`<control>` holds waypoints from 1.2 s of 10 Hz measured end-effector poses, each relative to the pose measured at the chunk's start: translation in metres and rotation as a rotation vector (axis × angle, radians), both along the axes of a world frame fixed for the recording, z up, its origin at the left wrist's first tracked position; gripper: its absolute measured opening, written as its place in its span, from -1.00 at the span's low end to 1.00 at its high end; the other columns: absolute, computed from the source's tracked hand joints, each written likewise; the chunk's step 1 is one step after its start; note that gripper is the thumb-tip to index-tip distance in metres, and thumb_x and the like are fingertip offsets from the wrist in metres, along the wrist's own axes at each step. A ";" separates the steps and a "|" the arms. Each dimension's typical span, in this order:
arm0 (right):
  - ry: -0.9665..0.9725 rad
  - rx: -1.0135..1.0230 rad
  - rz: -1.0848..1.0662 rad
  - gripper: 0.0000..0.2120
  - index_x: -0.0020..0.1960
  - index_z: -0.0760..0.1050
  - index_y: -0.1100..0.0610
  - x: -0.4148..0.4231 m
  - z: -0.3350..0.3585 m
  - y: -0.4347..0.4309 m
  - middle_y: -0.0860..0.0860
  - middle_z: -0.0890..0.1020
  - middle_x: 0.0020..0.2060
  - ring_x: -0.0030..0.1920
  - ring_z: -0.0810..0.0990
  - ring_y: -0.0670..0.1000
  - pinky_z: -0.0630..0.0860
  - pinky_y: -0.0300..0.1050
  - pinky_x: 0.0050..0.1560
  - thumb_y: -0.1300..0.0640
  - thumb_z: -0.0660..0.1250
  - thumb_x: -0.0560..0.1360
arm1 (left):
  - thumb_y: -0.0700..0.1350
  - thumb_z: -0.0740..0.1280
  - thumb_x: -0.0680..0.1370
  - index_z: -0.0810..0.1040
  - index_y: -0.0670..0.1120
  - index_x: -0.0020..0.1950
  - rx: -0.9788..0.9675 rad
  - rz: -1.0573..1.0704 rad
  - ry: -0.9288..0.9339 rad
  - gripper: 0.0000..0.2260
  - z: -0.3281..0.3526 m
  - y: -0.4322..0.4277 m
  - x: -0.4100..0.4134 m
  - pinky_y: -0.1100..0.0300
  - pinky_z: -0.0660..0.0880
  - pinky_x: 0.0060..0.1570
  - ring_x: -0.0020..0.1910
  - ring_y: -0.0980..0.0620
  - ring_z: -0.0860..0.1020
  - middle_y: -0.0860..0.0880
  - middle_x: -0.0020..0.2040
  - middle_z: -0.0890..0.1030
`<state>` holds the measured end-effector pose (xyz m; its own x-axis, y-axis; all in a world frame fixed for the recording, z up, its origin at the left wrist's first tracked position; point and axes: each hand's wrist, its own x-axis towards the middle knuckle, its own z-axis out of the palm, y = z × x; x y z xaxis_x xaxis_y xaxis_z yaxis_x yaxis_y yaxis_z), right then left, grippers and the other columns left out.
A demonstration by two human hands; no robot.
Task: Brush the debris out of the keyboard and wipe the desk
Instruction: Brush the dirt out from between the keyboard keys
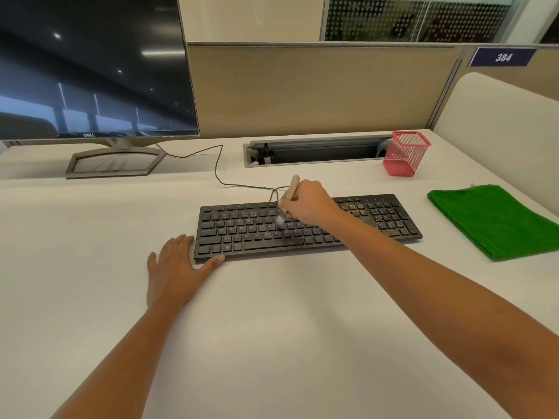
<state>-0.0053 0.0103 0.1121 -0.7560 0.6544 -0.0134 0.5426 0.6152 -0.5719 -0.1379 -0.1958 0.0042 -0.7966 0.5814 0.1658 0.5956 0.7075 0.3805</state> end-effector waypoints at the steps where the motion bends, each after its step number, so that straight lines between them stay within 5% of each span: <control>1: -0.068 -0.025 0.033 -0.74 0.08 0.53 0.31 0.000 -0.003 -0.004 0.11 0.55 -0.17 -0.18 0.55 0.04 0.43 -0.26 -0.32 0.13 0.27 0.54 | 0.33 0.22 0.45 0.33 -0.08 0.43 -0.002 -0.002 0.005 -0.31 0.000 0.000 0.000 -0.09 0.00 0.45 0.48 0.02 0.17 -0.03 0.47 0.31; 2: -0.112 -0.086 0.057 -0.75 0.09 0.52 0.34 0.001 -0.001 -0.005 0.20 0.64 -0.08 -0.08 0.66 0.14 0.60 -0.05 0.00 0.17 0.28 0.52 | 0.34 0.21 0.45 0.32 -0.08 0.43 -0.003 -0.004 0.008 -0.31 0.000 -0.001 0.000 -0.09 0.01 0.45 0.48 0.02 0.17 -0.03 0.47 0.31; 4: 0.031 -0.106 -0.033 -0.75 0.08 0.56 0.31 -0.001 0.000 0.001 0.19 0.64 -0.03 -0.05 0.65 0.13 0.60 -0.03 0.03 0.16 0.28 0.52 | 0.40 0.13 0.40 0.33 -0.07 0.43 -0.011 -0.006 -0.002 -0.24 0.000 -0.001 -0.001 -0.09 0.01 0.45 0.48 0.02 0.17 -0.03 0.47 0.31; 5: 0.001 -0.068 -0.023 -0.74 0.10 0.55 0.31 0.001 -0.004 0.000 0.17 0.61 -0.08 -0.11 0.61 0.09 0.54 -0.11 -0.13 0.14 0.26 0.54 | 0.40 0.14 0.40 0.33 -0.08 0.43 -0.012 -0.006 0.001 -0.24 0.000 -0.001 -0.001 -0.09 0.01 0.45 0.48 0.02 0.18 -0.03 0.46 0.31; 7: -0.070 -0.138 0.045 -0.76 0.09 0.53 0.34 0.000 0.001 0.000 0.17 0.61 -0.10 -0.07 0.65 0.13 0.59 0.00 0.08 0.19 0.30 0.51 | 0.35 0.21 0.44 0.33 -0.08 0.42 -0.004 -0.001 0.007 -0.30 -0.002 0.000 -0.001 -0.09 0.00 0.45 0.47 0.02 0.18 -0.03 0.45 0.32; 8: 0.034 -0.127 0.029 -0.77 0.07 0.57 0.28 -0.005 0.001 0.001 0.16 0.63 -0.05 -0.07 0.64 0.10 0.60 -0.01 0.02 0.14 0.30 0.52 | 0.34 0.22 0.45 0.33 -0.08 0.42 0.002 -0.001 0.012 -0.31 -0.002 -0.001 -0.002 -0.09 0.01 0.45 0.47 0.01 0.19 -0.03 0.45 0.33; 9: -0.004 -0.101 0.118 -0.76 0.08 0.60 0.23 -0.002 0.000 -0.003 0.05 0.60 -0.14 -0.26 0.52 -0.10 0.42 -0.30 -0.29 0.10 0.27 0.54 | 0.34 0.22 0.45 0.34 -0.08 0.42 0.001 -0.002 0.015 -0.31 -0.002 0.000 -0.002 -0.10 0.01 0.45 0.47 0.01 0.19 -0.03 0.45 0.33; 12: -0.187 0.120 0.034 -0.80 0.08 0.50 0.29 0.004 0.006 0.011 0.06 0.48 -0.29 -0.23 0.50 0.03 0.32 -0.28 -0.41 0.19 0.24 0.54 | 0.35 0.22 0.45 0.33 -0.08 0.42 0.002 0.002 0.016 -0.31 -0.004 0.000 -0.003 -0.08 0.00 0.45 0.47 0.02 0.18 -0.02 0.45 0.32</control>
